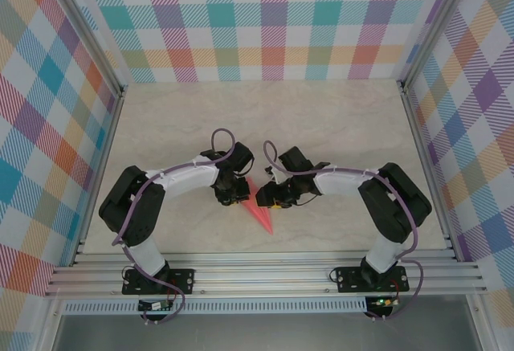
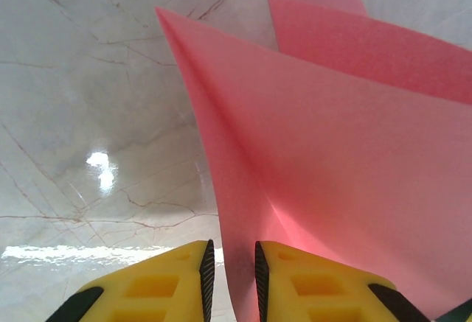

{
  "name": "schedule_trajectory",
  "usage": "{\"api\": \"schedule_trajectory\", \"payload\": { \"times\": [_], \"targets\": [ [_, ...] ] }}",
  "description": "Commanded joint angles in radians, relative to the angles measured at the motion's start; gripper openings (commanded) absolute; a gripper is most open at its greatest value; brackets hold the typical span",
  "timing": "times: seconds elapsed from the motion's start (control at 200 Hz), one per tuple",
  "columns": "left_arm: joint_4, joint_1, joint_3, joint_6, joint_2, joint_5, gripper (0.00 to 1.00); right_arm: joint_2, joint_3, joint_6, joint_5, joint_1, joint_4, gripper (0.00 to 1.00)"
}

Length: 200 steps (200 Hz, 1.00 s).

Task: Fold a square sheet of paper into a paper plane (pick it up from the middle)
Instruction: Move a paper plane to the center of the table.

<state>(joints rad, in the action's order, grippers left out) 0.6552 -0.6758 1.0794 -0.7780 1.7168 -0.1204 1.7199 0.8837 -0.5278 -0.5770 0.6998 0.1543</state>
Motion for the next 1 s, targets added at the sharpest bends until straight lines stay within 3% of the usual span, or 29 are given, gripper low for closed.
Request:
{"api": "schedule_trajectory", "payload": {
  "times": [0.0, 0.545, 0.625, 0.685, 0.855, 0.995],
  "targets": [
    [-0.005, 0.004, -0.021, -0.009, -0.037, 0.007, 0.23, 0.019, 0.036, 0.043, -0.006, 0.019, 0.033, 0.50],
    [-0.053, 0.005, -0.063, -0.016, -0.097, -0.009, 0.22, 0.090, 0.095, 0.070, 0.129, 0.078, 0.127, 0.37],
    [-0.058, 0.005, -0.071, -0.019, -0.124, -0.004, 0.23, 0.110, 0.113, 0.077, 0.146, 0.089, 0.151, 0.33],
    [-0.057, 0.005, -0.078, -0.023, -0.153, 0.008, 0.22, 0.109, 0.124, 0.077, 0.166, 0.098, 0.166, 0.21],
    [-0.046, 0.007, -0.116, -0.033, -0.301, 0.105, 0.23, 0.023, 0.165, 0.077, 0.303, 0.109, 0.250, 0.02],
    [-0.008, 0.016, -0.142, -0.038, -0.442, 0.223, 0.26, -0.032, 0.247, 0.037, 0.570, 0.109, 0.397, 0.00]
  ]
}}
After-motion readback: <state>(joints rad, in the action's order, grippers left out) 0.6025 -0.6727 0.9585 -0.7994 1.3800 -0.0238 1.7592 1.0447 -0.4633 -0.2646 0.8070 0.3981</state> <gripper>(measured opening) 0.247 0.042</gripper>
